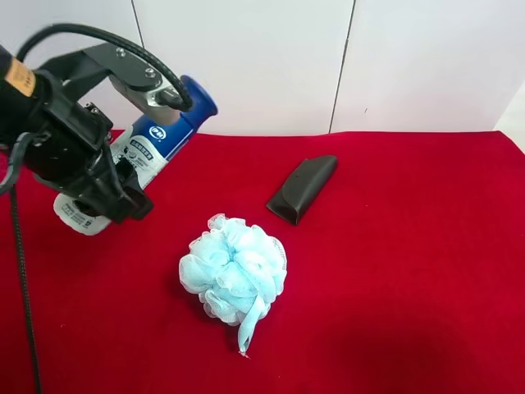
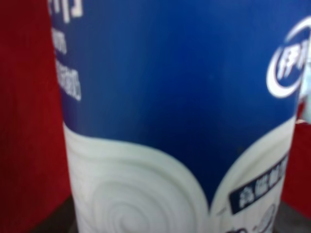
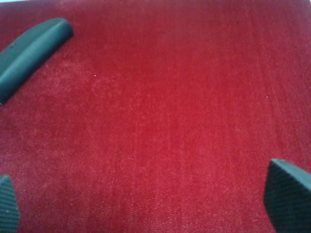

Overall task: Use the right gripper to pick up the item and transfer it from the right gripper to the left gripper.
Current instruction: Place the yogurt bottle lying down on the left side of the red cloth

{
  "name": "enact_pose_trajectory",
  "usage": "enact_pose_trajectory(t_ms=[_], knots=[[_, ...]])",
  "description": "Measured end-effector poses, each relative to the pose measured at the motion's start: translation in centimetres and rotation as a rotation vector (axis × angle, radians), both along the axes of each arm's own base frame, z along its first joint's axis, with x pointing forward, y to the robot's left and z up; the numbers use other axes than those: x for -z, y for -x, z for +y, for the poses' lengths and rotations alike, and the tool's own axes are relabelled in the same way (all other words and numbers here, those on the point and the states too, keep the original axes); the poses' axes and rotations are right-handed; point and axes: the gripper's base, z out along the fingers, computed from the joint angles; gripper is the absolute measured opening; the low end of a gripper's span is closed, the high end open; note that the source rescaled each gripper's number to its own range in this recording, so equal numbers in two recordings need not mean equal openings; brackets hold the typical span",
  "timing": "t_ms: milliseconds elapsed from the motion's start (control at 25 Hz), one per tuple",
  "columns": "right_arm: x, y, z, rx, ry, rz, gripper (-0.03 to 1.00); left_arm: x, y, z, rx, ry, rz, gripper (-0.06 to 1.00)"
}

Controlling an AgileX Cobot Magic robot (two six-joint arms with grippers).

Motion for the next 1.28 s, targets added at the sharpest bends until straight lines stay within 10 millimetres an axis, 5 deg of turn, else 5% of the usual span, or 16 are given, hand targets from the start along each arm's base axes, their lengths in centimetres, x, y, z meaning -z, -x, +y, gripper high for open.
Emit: enact_pose_trajectory(t_ms=[360, 720, 1280], knots=[[0.0, 0.0, 0.0, 0.0, 0.0, 0.0, 1.0, 3.0, -5.4, 6.0, -0.315, -0.002, 0.08, 0.01], [0.0, 0.0, 0.0, 0.0, 0.0, -0.001, 1.0, 5.9, -8.7, 11.6, -0.572, 0.06, 0.131, 0.01], [0.0, 0.0, 0.0, 0.0, 0.0, -0.001, 1.0, 13.4, -11.0, 13.3, -0.663, 0.037, 0.31, 0.01]])
